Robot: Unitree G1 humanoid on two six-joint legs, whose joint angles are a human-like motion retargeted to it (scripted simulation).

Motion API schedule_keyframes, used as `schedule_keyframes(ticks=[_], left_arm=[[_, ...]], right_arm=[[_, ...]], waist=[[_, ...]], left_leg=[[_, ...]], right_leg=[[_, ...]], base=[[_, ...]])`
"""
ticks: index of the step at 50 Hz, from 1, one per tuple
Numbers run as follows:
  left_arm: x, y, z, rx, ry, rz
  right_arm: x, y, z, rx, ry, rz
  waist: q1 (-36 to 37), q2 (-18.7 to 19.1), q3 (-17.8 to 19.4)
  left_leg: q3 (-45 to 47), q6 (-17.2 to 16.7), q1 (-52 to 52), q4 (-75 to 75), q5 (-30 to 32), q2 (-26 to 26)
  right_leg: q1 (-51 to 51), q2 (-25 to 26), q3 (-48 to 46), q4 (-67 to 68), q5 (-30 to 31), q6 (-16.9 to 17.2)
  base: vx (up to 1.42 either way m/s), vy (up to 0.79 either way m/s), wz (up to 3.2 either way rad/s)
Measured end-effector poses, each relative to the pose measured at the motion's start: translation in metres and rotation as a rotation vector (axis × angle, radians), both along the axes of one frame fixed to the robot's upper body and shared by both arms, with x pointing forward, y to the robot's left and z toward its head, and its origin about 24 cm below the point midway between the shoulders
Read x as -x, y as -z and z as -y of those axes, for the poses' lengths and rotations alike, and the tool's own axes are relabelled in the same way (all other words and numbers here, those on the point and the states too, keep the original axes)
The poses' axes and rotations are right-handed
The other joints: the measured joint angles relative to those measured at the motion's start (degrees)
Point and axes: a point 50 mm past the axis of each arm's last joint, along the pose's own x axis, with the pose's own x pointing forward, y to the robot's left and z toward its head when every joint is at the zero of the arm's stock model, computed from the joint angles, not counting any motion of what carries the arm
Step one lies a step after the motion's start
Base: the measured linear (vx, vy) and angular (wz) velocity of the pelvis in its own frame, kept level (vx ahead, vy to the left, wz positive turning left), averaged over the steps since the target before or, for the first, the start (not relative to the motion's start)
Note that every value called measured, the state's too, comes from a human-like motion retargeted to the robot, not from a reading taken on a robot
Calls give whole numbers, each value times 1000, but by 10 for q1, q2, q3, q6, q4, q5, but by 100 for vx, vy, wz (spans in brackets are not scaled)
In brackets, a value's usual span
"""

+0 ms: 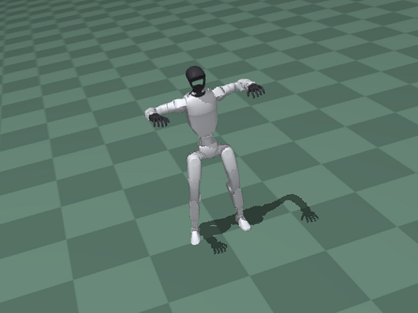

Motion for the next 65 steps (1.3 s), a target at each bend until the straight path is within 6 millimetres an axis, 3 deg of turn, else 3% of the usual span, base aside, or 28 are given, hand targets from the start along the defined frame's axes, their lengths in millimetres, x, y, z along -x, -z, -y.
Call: schedule_keyframes(ticks=[56, 61, 65], left_arm=[[-6, 3, -1, -25, -29, -11], [-11, 9, -2, 10, -23, -17], [-20, 26, -5, 67, -28, -45]], right_arm=[[-4, 0, -10, 12, -44, -9], [-5, 12, -6, -62, -47, -3], [-9, 49, 6, -252, -33, -22]], waist=[[-6, -9, -9], [-1, -16, -8], [5, -30, 0]], left_leg=[[-5, 0, -5, 3, 1, -1], [-5, 4, -5, 6, 0, -2], [-8, 6, -3, 8, -1, -3]], right_leg=[[-1, -1, -3, -1, 1, 0], [0, -2, -2, 0, 0, -1], [3, -3, -3, 2, -3, -1]], base=[[0, 0, 0], [0, 0, 0], [0, 0, 0]])
